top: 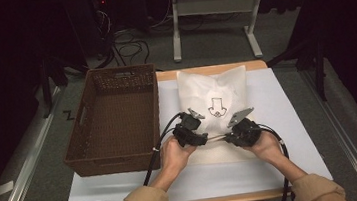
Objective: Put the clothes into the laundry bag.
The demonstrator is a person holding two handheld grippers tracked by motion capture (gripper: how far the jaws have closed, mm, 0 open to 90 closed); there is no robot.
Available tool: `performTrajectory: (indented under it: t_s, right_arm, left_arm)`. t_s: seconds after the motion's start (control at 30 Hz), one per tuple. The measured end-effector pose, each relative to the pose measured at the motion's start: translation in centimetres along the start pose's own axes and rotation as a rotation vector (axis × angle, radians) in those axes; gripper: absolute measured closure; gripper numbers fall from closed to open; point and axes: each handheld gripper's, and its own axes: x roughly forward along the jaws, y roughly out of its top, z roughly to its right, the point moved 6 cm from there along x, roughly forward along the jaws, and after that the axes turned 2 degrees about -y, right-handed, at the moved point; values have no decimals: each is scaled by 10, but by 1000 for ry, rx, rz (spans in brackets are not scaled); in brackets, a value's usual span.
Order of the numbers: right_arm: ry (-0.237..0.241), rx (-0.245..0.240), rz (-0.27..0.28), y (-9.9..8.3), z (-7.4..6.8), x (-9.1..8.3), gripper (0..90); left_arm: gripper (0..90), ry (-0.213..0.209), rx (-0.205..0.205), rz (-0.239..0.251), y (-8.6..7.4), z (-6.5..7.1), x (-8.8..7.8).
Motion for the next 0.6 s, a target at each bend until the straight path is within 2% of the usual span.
performTrajectory:
  t_s: [0.1,0.17,0.2,0.27,0.43,0.53,0.6]
  right_arm:
    - [-13,-10,0,-1,-1,3,796]
    - [-15,-1,1,-3,-2,4,765]
    - [-13,2,8,-4,-2,4,745]
    - [14,19,21,-6,-2,4,713]
    - [46,39,40,-9,-1,-1,628]
    - [64,63,88,-10,1,-12,619]
    - [56,90,128,-11,5,-21,669]
  left_arm:
    - [473,6,-6,-18,-7,-4,6]
    - [472,9,0,-27,-10,-5,8]
    - [471,30,11,-43,-14,-7,11]
    - [470,44,22,-52,-16,-8,14]
    - [471,56,35,-69,-18,-9,20]
    - [470,61,36,-68,-18,-9,21]
    - [471,67,42,-72,-18,-9,22]
